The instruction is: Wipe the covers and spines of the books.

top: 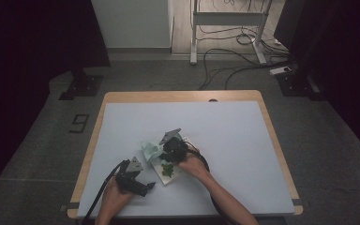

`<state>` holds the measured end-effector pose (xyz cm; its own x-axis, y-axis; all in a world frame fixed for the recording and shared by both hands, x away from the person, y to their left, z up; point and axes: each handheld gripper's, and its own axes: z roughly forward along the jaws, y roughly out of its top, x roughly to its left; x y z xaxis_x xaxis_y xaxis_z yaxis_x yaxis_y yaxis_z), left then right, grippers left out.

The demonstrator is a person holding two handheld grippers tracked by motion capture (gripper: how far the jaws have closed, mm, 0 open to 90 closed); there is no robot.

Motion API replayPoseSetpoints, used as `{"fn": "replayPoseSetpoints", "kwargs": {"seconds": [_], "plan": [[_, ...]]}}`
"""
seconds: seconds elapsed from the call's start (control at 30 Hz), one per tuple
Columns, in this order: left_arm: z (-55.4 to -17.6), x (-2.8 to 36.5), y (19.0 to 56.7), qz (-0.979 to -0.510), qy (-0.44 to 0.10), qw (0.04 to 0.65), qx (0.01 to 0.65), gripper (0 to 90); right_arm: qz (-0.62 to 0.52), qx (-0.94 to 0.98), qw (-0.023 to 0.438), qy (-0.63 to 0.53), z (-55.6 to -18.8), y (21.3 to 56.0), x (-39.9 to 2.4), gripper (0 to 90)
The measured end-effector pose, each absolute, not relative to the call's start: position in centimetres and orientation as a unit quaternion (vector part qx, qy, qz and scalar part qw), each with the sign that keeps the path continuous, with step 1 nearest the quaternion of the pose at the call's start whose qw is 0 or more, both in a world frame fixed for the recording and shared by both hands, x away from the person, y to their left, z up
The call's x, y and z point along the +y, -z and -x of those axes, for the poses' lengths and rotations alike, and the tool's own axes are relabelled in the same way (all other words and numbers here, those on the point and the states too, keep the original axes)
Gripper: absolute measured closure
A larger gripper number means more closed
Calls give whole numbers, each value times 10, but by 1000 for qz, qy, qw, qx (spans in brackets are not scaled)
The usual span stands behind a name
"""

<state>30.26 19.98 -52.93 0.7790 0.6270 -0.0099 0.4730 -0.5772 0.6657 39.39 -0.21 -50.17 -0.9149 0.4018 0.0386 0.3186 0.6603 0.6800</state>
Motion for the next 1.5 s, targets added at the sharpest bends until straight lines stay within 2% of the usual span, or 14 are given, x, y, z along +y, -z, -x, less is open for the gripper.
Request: {"fn": "replayPoseSetpoints", "kwargs": {"seconds": [0.37,1.03,1.5], "plan": [[-303,200,529,-882,-115,336,311,0,-179,913,55,-362,-384,501,13,783],[-303,200,529,-882,-114,336,311,0,-172,912,42,-370,-354,502,-6,782],[-303,200,529,-882,-114,336,311,0,-208,904,70,-366,-376,504,-33,781]]}}
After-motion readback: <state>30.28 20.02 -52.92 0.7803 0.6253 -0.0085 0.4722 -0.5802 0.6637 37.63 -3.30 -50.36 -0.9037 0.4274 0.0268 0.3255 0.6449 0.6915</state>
